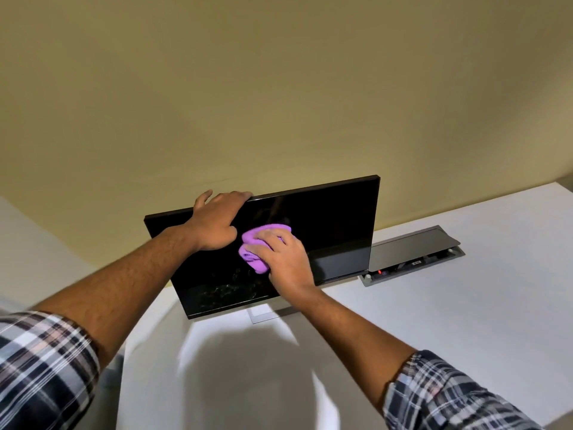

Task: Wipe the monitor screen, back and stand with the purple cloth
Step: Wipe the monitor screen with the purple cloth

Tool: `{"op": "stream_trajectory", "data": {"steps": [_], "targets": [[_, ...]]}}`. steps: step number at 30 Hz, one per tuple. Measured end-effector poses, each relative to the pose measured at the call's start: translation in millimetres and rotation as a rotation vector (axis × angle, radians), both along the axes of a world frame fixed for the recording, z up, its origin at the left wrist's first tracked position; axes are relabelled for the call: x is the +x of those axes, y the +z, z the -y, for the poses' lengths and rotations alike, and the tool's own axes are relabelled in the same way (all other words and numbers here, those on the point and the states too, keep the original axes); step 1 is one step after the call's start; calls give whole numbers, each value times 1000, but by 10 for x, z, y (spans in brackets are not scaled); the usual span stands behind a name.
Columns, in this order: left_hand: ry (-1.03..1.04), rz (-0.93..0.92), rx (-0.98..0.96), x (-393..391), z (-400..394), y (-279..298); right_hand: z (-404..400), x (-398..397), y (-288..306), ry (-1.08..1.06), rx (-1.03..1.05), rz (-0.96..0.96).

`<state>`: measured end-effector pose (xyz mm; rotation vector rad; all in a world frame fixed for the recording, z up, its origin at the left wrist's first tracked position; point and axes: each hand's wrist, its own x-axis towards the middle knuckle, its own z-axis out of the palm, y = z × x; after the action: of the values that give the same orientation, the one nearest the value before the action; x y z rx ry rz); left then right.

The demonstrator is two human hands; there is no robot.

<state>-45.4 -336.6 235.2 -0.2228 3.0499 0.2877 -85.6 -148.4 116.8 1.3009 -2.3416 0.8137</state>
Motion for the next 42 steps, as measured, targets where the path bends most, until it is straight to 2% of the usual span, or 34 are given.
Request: {"op": "stream_trajectory", "data": {"steps": [3,7,16,26,31,35,38,40,42], "targets": [[4,2,6,23,-34,30,-297,-166,41,-43,-72,-38],[17,-5,35,42,-68,45,-524,-428,424,-364,-246,-63],[19,21,30,36,-66,91,-149,-395,323,-340,-223,10],[24,11,16,25,-59,74,-197,-134,-334,-97,43,-100],[31,-11,17,48,-96,71,-308,50,-606,49,193,-13],[36,-27,21,75,-119,74,-507,39,-549,208,262,120],[35,-45,14,83,-127,69,-627,-73,-177,93,36,241],[35,-49,10,85,-136,76,-677,-239,117,-74,-162,167],[32,-49,17,88,-142,87,-701,-457,335,-228,-241,71]]}}
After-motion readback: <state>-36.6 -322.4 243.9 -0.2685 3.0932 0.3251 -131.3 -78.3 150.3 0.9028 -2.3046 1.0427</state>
